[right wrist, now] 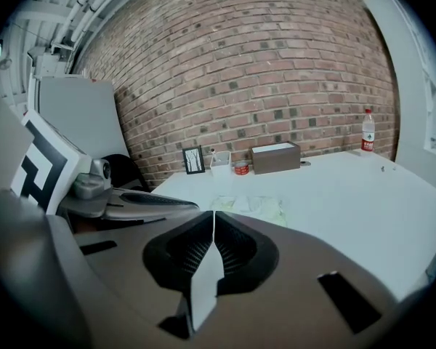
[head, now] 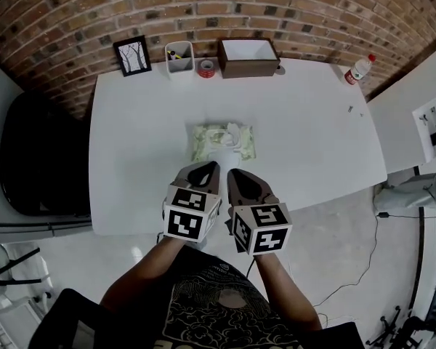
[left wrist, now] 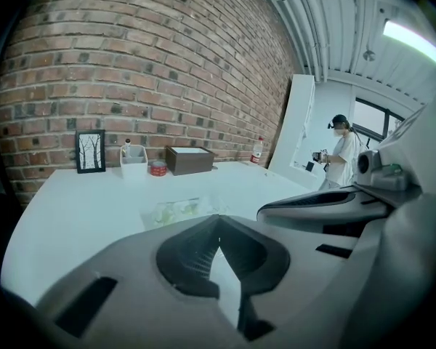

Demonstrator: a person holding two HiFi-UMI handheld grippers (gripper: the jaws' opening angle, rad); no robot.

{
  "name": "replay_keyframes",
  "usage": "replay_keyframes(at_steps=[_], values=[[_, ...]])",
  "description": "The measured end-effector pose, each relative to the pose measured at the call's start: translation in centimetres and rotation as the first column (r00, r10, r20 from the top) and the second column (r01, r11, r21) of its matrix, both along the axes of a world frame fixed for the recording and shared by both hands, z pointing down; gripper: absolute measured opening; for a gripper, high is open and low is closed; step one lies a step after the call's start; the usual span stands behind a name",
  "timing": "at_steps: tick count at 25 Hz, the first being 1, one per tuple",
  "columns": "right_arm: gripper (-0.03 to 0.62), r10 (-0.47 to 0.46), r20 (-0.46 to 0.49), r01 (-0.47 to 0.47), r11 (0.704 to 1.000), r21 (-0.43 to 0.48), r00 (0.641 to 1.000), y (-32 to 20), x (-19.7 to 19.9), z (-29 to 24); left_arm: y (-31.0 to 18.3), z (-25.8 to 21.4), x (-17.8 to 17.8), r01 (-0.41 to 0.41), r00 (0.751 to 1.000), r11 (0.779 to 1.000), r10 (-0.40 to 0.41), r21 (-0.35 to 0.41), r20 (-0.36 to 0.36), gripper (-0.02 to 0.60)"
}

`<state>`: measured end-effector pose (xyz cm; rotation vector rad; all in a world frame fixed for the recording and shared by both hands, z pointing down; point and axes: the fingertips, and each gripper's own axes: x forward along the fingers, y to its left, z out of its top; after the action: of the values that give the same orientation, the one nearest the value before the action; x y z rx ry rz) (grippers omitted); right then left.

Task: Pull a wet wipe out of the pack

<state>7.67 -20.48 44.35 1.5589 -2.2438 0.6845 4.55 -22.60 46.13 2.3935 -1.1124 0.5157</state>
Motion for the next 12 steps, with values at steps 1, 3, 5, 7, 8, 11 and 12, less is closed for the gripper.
replay_keyframes(at_steps=[1, 3, 5, 7, 8, 11, 12], values=[[0.018, 0.003, -0.002, -0.003, 1.0, -0.004, 1.0, -0.4, 0.1, 0.2, -0.4, 0.1, 0.0, 0.004, 1.0, 1.0, -0.004, 0.003, -0.005, 0.011], [0.018, 0.009, -0.002, -0.009, 1.0, -0.011, 1.0, -1.1, 0.1, 0.5, -1.2, 0.3, 0.1, 0.01, 1.0, 1.0, -0.009, 0.007, -0.015, 0.011], [0.019, 0.012, -0.008, -0.013, 1.0, -0.017, 1.0, -1.9, 0.2, 1.1, -1.9, 0.7, 0.1, 0.016, 1.0, 1.0, -0.016, 0.007, -0.024, 0.011], [0.02, 0.015, -0.009, -0.016, 1.0, -0.023, 1.0, -2.5, 0.3, 1.6, -2.5, 1.1, 0.0, 0.025, 0.999, 1.0, -0.025, -0.002, -0.034, 0.011], [0.02, 0.018, -0.006, -0.018, 1.0, -0.023, 1.0, -2.9, 0.3, 1.7, -2.7, 1.4, 0.1, 0.026, 0.999, 1.0, -0.026, -0.006, -0.036, 0.012], [0.02, 0.026, -0.006, -0.026, 0.999, -0.022, 1.0, -4.0, 0.4, 2.2, -3.3, 2.0, 0.5, 0.024, 0.999, 1.0, -0.024, -0.008, -0.037, 0.012], [0.02, 0.029, -0.008, -0.029, 0.999, -0.024, 1.0, -4.4, 0.6, 2.4, -3.5, 2.1, 0.7, 0.023, 0.999, 1.0, -0.023, -0.005, -0.04, 0.011]])
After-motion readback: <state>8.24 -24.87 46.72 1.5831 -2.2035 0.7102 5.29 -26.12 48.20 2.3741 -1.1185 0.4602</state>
